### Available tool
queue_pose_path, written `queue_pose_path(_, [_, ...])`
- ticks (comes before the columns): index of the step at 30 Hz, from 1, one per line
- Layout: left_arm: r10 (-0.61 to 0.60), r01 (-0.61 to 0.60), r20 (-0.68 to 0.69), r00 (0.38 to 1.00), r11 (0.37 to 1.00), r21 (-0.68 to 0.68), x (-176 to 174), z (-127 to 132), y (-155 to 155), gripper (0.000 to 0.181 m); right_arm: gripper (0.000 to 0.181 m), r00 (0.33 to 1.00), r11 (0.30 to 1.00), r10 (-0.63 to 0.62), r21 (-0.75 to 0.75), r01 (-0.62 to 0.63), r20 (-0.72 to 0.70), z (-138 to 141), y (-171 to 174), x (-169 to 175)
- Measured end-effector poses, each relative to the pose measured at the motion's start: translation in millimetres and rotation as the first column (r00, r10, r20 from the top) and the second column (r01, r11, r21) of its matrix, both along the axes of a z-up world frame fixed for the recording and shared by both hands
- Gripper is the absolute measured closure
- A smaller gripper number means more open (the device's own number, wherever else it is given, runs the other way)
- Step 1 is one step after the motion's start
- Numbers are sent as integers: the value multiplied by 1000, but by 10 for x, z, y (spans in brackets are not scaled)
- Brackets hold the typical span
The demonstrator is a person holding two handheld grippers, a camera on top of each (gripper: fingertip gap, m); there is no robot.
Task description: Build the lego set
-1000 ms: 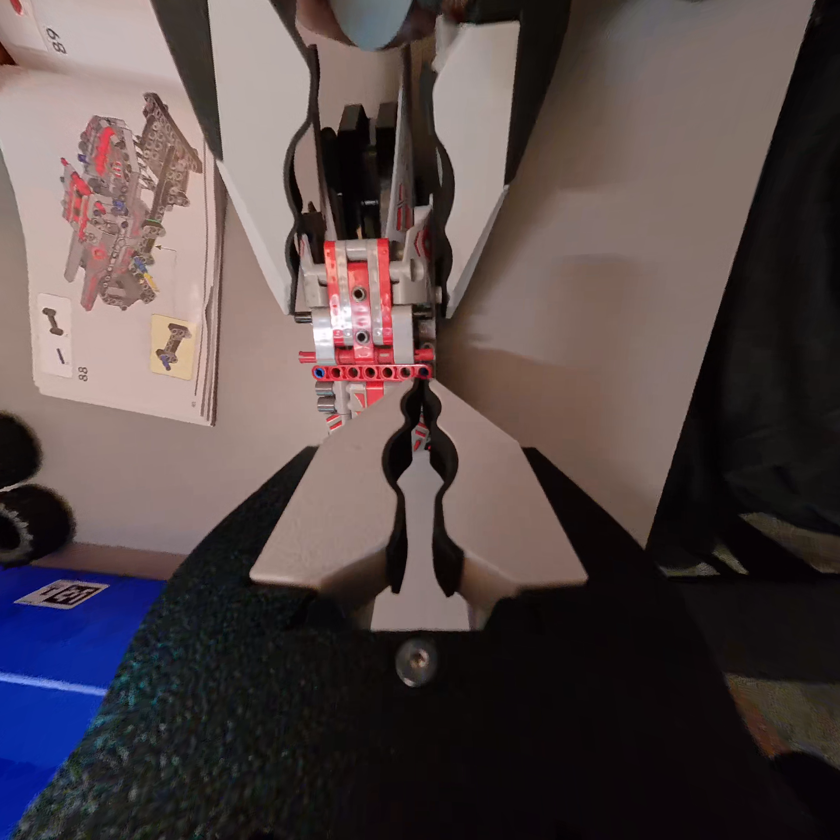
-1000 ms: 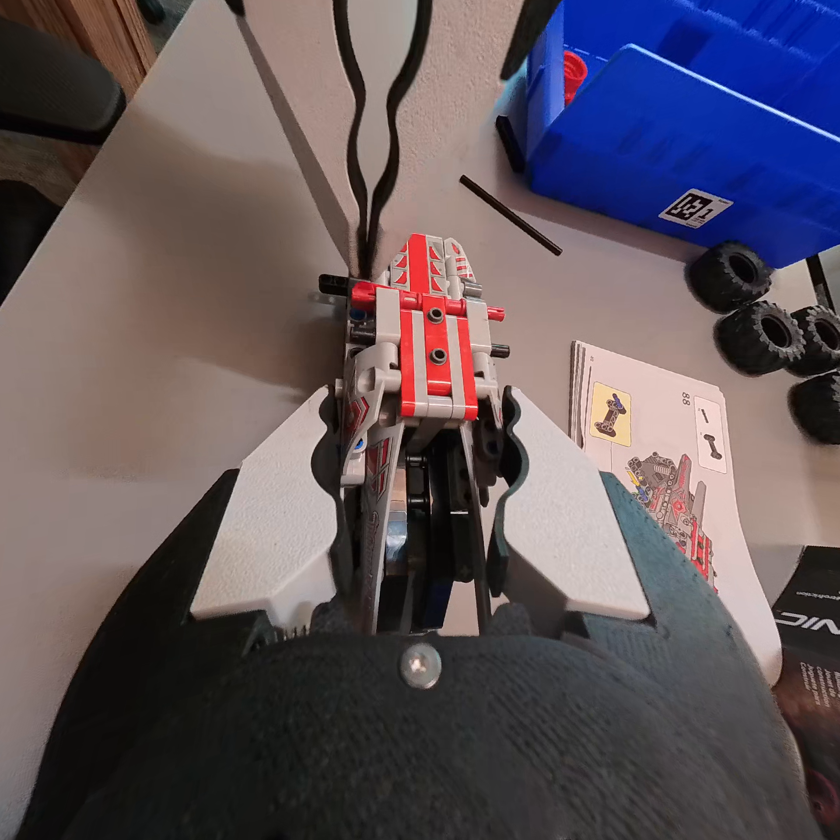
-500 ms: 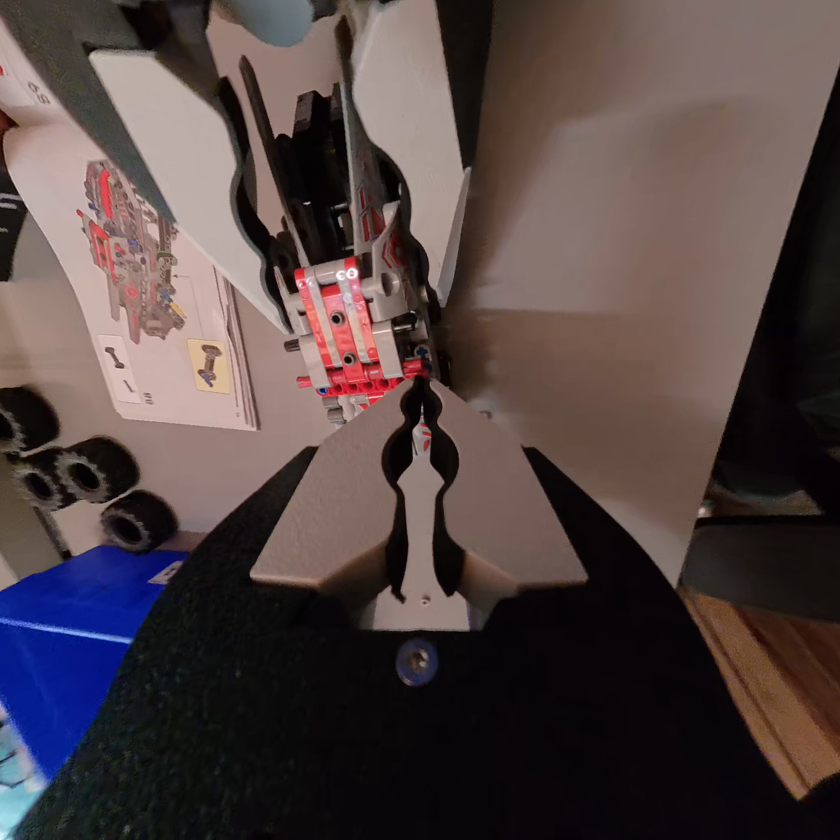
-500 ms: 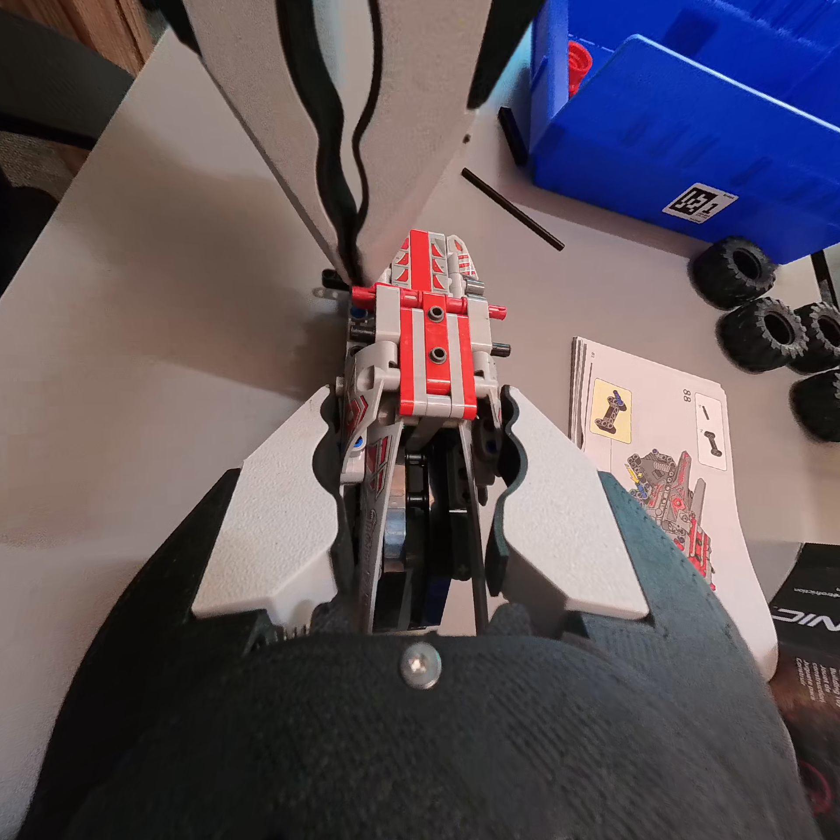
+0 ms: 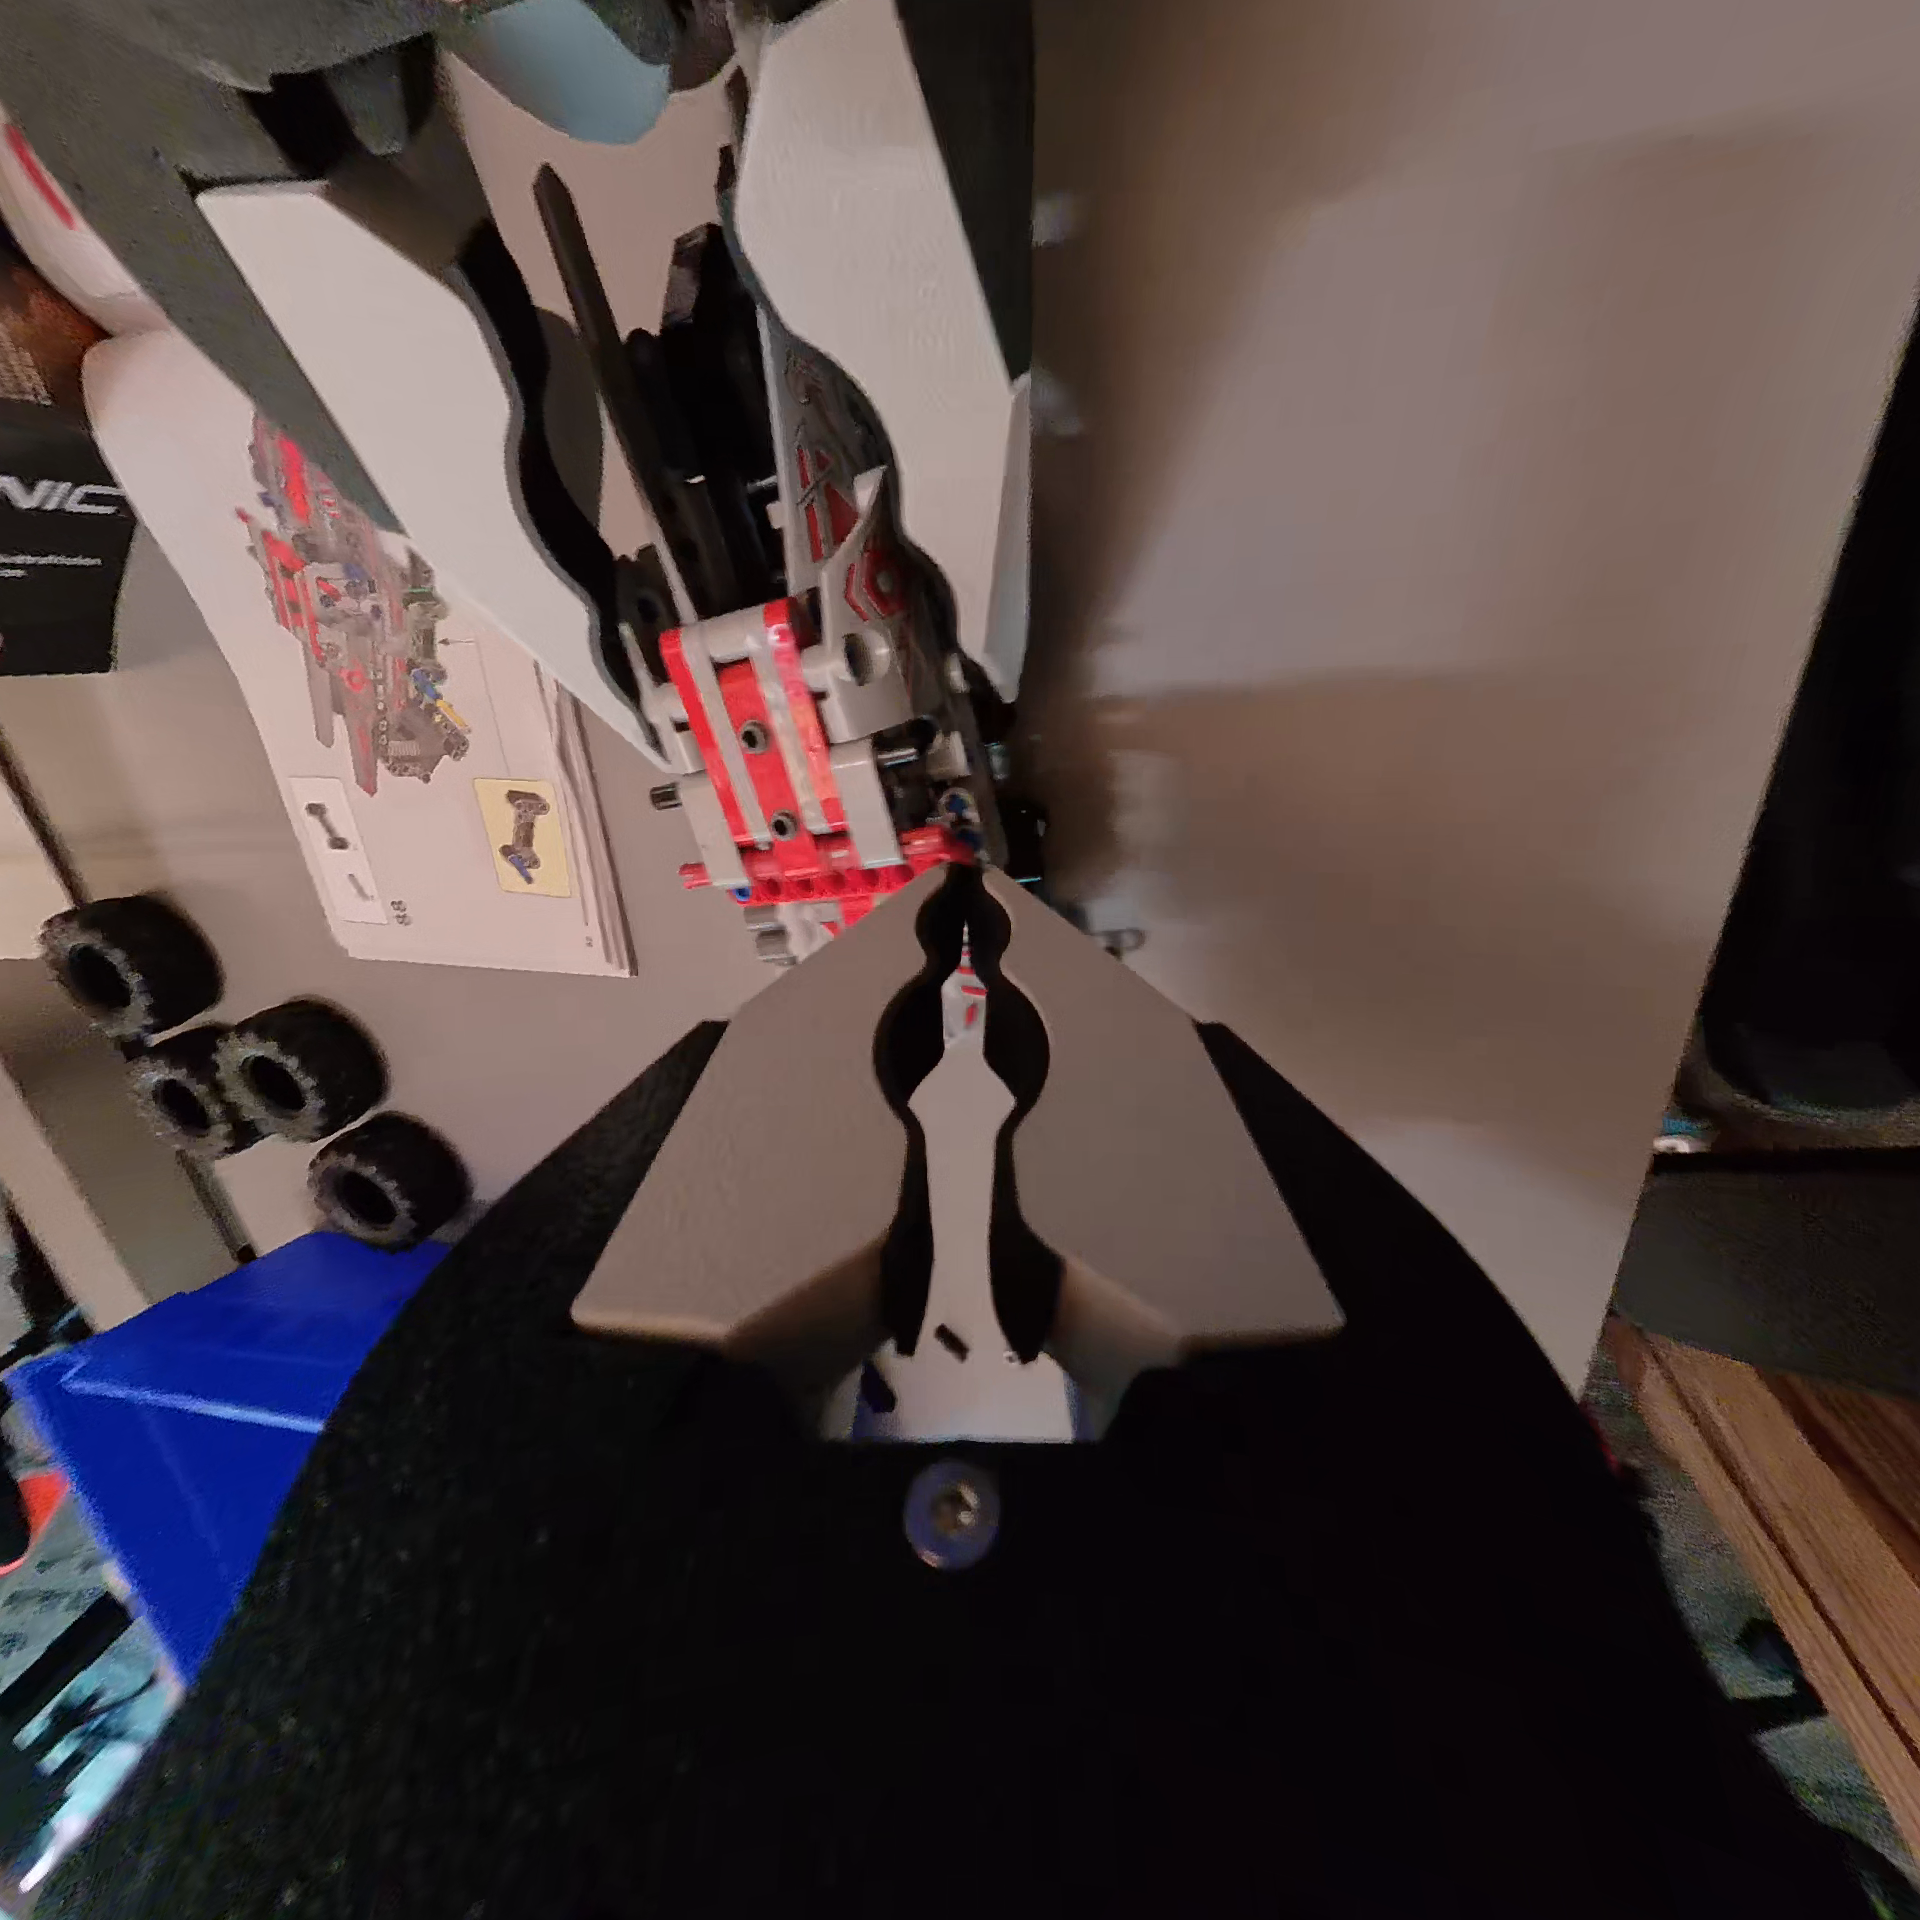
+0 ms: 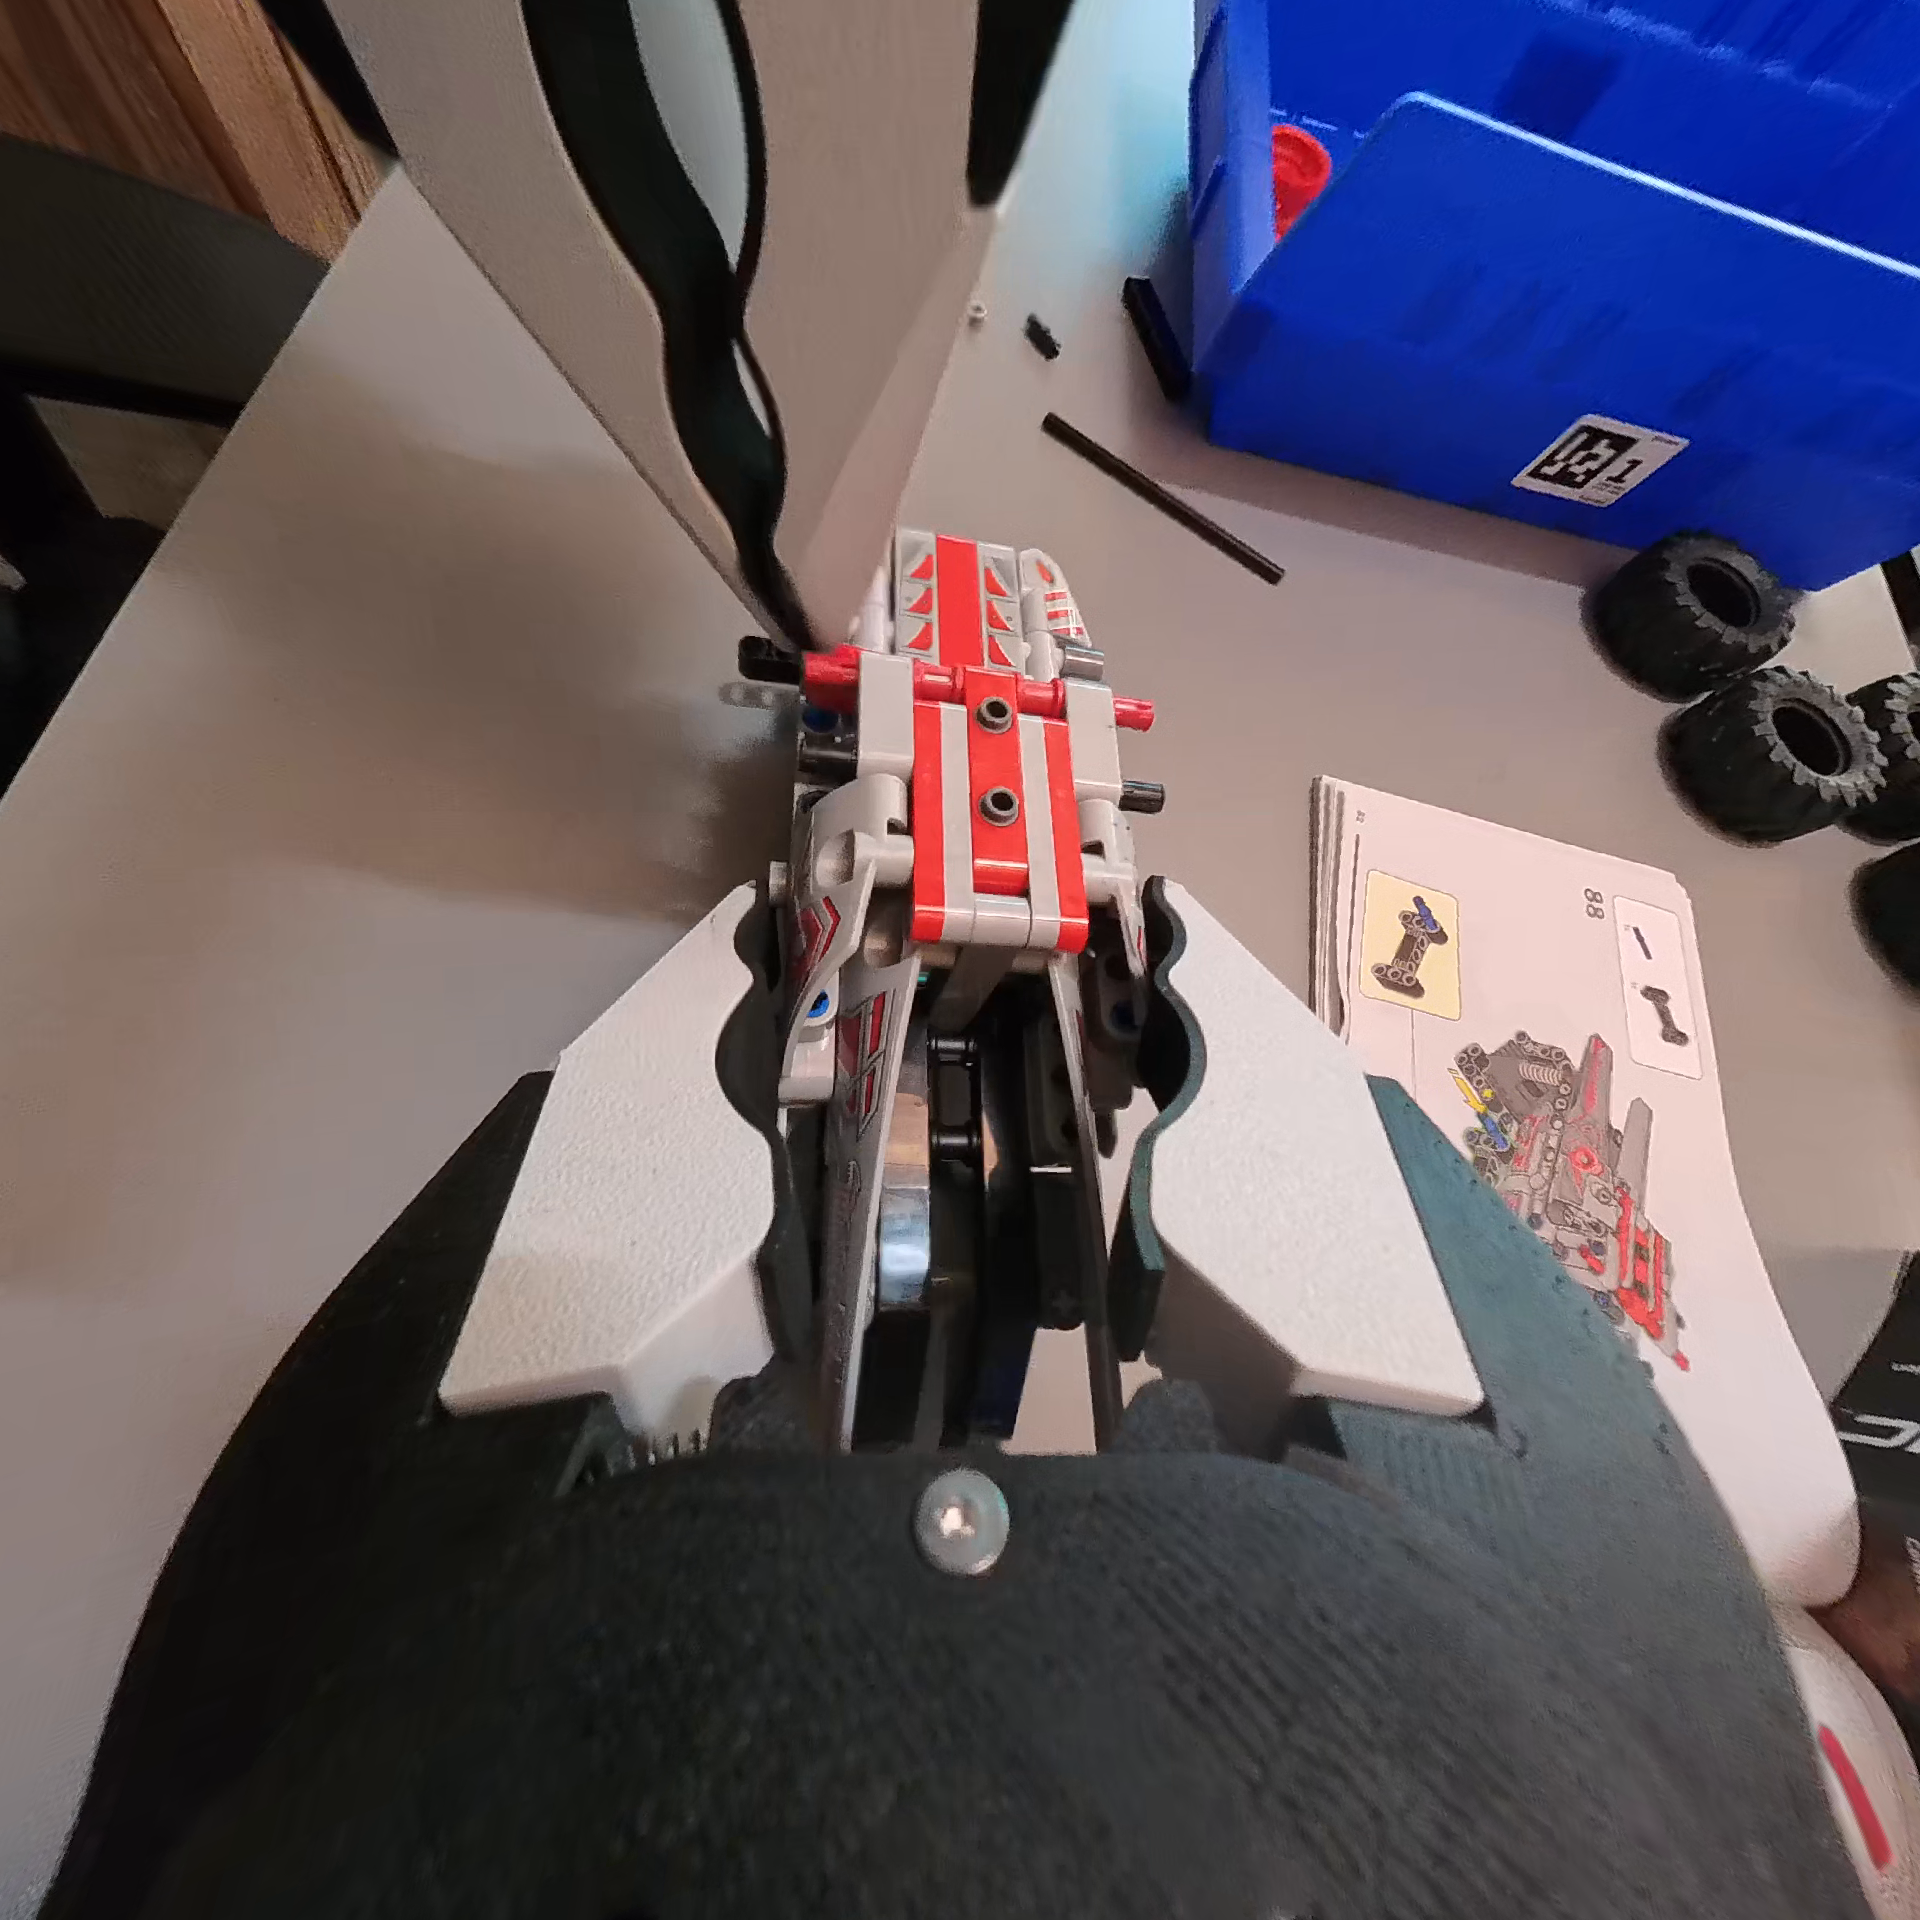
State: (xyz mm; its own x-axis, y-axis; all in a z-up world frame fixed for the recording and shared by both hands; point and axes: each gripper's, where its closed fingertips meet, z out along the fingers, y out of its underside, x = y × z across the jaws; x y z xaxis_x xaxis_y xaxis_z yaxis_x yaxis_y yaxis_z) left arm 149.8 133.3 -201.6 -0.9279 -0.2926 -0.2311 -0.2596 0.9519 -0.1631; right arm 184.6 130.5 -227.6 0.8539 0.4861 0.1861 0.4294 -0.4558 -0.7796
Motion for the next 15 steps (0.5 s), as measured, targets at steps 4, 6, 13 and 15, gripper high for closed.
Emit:
queue_pose_path(4, [5, -6, 18, 1000, 999, 52, 10, -10, 96, 181, 112, 1000, 1000, 4, -1, -4, 11, -1, 0, 1])
queue_pose_path(6, [1, -1, 16, 1000, 1000, -4, -2, -7, 17, 181, 112, 1000, 1000, 2, 1, -2, 16, -2, -2, -2])
queue_pose_path(13, [-4, 4, 34, 999, 1000, 2, 9, -19, 35, 181, 112, 999, 1000, -2, 9, 1, 33, -5, -9, -12])
queue_pose_path(15, [-2, 1, 51, 999, 1000, 16, 1, -18, 46, 181, 112, 1000, 1000, -8, 9, 8, 27, -3, -2, -4])
